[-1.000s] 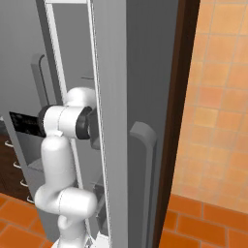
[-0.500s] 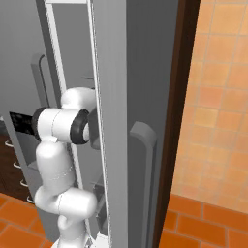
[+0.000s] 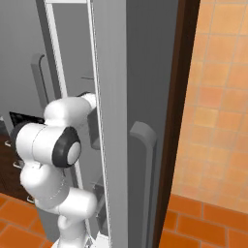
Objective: Place one avocado and one chicken drumstick in each tupperware on the nearby counter, to pack two identical lunches.
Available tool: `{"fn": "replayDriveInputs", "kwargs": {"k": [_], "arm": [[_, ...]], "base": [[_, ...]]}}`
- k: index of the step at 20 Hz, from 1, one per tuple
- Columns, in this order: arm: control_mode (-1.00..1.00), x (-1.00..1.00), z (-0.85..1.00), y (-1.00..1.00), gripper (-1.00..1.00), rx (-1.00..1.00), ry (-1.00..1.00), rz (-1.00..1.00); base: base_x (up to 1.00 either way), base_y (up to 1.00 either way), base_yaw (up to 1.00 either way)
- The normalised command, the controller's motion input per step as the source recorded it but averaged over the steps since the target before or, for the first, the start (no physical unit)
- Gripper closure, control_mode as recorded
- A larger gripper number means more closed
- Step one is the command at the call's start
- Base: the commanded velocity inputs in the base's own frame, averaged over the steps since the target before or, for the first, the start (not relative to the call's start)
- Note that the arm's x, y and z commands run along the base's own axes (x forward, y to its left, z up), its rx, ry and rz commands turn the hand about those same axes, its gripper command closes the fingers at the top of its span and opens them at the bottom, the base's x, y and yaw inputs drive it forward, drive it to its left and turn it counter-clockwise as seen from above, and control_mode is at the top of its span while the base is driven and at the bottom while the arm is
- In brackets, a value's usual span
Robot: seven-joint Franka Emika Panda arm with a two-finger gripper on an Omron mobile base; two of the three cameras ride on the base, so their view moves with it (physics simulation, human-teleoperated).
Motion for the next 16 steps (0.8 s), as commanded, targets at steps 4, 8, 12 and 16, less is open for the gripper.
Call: {"fn": "replayDriveInputs", "kwargs": {"k": [4, 8, 12, 16], "arm": [[-1.00, -1.00, 1.00, 0.22, 1.00, -0.02, 0.12, 0.00], [-1.00, -1.00, 1.00, 0.22, 1.00, -0.03, 0.11, 0.00], [-1.00, -1.00, 0.59, 0.11, 1.00, -0.03, 0.13, -0.03], [-1.00, -1.00, 0.15, 0.00, 1.00, 0.00, 0.09, 0.00]], "base": [[0.00, 0.00, 0.00], [0.00, 0.00, 0.00], [0.00, 0.00, 0.00], [0.00, 0.00, 0.00]]}}
